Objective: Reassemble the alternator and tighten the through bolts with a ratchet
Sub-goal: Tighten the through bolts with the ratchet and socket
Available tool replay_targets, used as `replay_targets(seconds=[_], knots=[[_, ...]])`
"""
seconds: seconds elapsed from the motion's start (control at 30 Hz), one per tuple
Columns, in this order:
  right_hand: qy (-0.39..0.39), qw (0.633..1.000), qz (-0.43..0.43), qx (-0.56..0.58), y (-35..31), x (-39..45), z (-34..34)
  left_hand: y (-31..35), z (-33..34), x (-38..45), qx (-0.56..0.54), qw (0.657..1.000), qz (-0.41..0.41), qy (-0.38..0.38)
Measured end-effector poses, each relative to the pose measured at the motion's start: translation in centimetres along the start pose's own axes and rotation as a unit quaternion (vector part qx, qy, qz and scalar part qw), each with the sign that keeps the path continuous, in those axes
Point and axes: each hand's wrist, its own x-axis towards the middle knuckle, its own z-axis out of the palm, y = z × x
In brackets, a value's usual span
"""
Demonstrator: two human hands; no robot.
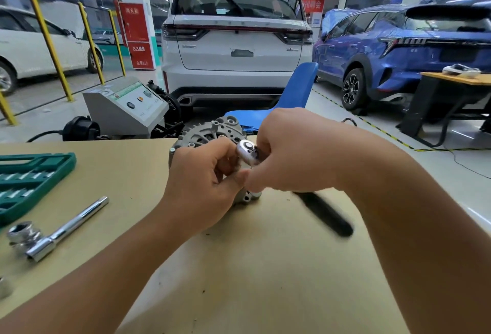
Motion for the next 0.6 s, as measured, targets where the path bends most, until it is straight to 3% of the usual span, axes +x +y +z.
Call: replay_targets(seconds=[0.1, 0.23, 0.3, 0.47, 0.6], knots=[[-0.029, 0.999, -0.015, 0.030, -0.1, -0.3, -0.5, -0.2, -0.3, 0.0, -0.005, 1.000, 0.024, -0.008], [0.051, 0.998, -0.006, -0.026, 0.6, 0.2, 0.2, 0.1, -0.5, 0.1, -0.010, 0.999, 0.030, -0.011], [0.055, 0.998, -0.009, -0.026, 0.3, 0.2, 0.3, 0.2, -0.3, 0.0, 0.003, 1.000, 0.022, -0.005], [-0.029, 0.999, -0.012, 0.019, 0.1, -0.5, -0.6, 0.2, -0.3, 0.0, 0.003, 1.000, 0.016, 0.007], [0.061, 0.998, 0.004, -0.018, 1.0, 0.2, 0.0, 0.4, -0.6, -0.1, 0.006, 0.999, 0.029, -0.026]])
